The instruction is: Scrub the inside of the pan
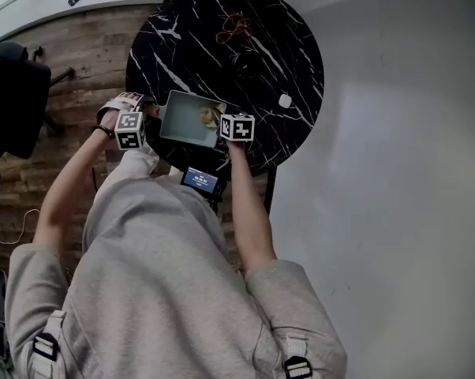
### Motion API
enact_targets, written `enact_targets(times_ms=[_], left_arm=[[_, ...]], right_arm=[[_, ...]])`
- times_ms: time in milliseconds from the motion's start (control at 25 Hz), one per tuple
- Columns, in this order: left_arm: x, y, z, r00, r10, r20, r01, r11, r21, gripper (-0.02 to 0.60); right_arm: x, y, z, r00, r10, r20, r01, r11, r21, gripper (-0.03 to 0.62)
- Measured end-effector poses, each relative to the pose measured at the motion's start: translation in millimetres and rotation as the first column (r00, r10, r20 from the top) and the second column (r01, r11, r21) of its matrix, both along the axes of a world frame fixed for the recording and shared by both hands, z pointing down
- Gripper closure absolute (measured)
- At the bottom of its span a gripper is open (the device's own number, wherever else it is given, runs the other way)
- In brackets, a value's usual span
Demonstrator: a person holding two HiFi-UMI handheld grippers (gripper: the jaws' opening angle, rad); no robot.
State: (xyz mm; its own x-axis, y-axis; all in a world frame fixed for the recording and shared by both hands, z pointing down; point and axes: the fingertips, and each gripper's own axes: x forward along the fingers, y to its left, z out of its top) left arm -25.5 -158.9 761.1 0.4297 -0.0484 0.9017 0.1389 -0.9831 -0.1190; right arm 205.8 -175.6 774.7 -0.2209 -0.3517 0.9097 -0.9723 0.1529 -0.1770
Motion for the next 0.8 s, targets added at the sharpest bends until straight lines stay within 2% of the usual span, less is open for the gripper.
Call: enact_targets(times_ms=[80, 240, 320, 480, 600, 800], left_arm=[[2.4, 0.7, 7.3, 1.000, 0.015, 0.009, -0.015, 1.000, 0.012, 0.413], [5.8, 3.1, 9.0, 1.000, -0.009, 0.002, 0.009, 1.000, 0.003, 0.408], [5.8, 2.8, 10.2, 1.000, -0.020, 0.014, 0.020, 1.000, -0.004, 0.410], [4.1, 5.1, 13.5, 0.996, -0.062, 0.060, 0.064, 0.997, -0.044, 0.408], [5.7, 8.0, 14.6, 0.993, -0.093, 0.066, 0.097, 0.994, -0.054, 0.408], [5.4, 8.7, 16.6, 0.991, -0.101, 0.086, 0.108, 0.991, -0.078, 0.408]], right_arm=[[0.1, -2.3, -1.8, 1.000, -0.019, -0.019, 0.019, 1.000, 0.014, 0.366], [-4.4, -5.8, -4.1, 0.988, -0.112, -0.108, 0.115, 0.993, 0.029, 0.422], [-4.3, -5.5, -5.6, 0.985, -0.125, -0.122, 0.129, 0.991, 0.025, 0.424], [-8.1, 7.3, -1.8, 0.988, -0.136, -0.079, 0.136, 0.991, -0.012, 0.433], [-11.5, 27.9, 2.2, 0.988, -0.144, -0.052, 0.142, 0.989, -0.030, 0.439], [-15.5, 64.3, 7.0, 0.993, -0.117, 0.012, 0.118, 0.992, -0.052, 0.451]])
